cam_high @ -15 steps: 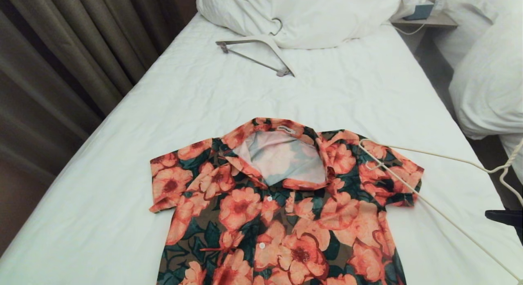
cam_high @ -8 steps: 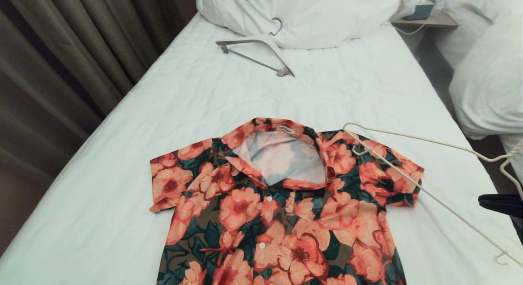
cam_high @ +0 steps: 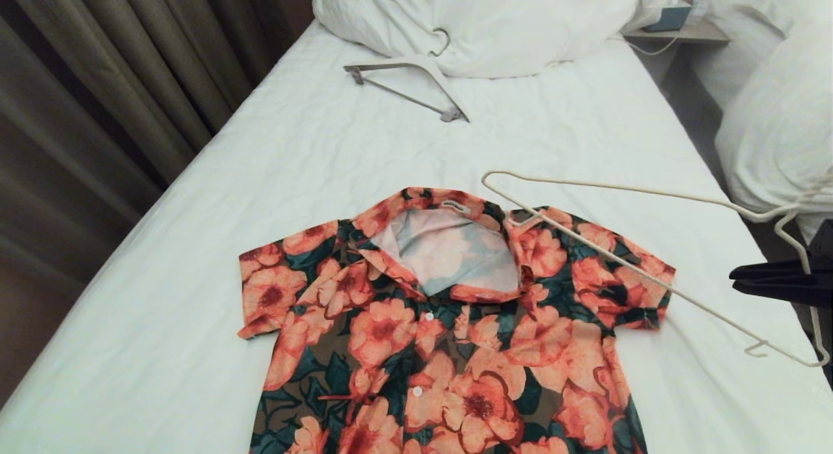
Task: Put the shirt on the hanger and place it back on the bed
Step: Lift the shirt and hanger
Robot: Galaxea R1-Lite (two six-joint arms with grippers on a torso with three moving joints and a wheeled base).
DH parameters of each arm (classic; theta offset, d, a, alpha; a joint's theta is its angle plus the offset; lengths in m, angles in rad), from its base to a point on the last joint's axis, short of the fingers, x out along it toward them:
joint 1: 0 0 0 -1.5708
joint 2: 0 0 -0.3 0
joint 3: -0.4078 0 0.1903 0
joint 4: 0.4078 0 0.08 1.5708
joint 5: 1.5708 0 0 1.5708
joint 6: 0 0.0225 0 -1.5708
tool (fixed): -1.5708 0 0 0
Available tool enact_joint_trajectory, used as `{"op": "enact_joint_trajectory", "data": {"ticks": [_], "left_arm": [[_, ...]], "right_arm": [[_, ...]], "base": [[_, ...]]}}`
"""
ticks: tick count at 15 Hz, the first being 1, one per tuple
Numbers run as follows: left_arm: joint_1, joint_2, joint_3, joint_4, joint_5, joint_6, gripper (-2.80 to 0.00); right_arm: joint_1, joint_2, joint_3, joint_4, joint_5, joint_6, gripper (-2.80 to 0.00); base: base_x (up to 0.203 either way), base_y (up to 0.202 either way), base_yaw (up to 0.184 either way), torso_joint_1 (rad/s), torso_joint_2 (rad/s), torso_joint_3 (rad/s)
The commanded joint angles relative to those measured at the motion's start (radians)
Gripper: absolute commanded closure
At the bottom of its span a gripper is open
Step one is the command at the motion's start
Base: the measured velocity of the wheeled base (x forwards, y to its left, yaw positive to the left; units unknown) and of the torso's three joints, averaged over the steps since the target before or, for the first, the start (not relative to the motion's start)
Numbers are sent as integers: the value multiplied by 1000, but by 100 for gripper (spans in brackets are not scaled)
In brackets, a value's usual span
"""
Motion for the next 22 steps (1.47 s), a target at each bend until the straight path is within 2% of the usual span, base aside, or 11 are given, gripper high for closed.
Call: {"op": "enact_joint_trajectory", "data": {"ticks": [1,4,6,9,11,14,17,20,22], "left_arm": [[0,1,2,0,5,-7,0],[-5,41,-44,16,-12,-12,0],[-9,195,-139,23,-63,-48,0],[-27,533,-245,4,-212,-116,0],[-52,770,-285,-92,-322,-163,0],[-144,1110,-355,-340,-412,-287,0],[-253,1405,-497,-504,-411,-403,0],[-321,1601,-688,-569,-370,-477,0],[-338,1692,-762,-583,-349,-522,0]], "right_arm": [[28,-18,-14,3,9,-4,0],[46,-25,-17,2,13,13,0],[47,-27,-30,2,12,16,0],[49,-34,-33,2,12,17,0],[61,-28,-40,2,12,18,0],[88,-25,-49,2,11,19,0],[118,-12,-69,2,10,20,0],[113,23,-83,2,10,20,0],[110,42,-91,1,10,20,0]], "base": [[0,0,0,0,0,0],[0,0,0,0,0,0],[0,0,0,0,0,0],[0,0,0,0,0,0],[0,0,0,0,0,0],[0,0,0,0,0,0],[0,0,0,0,0,0],[0,0,0,0,0,0],[0,0,0,0,0,0]]}}
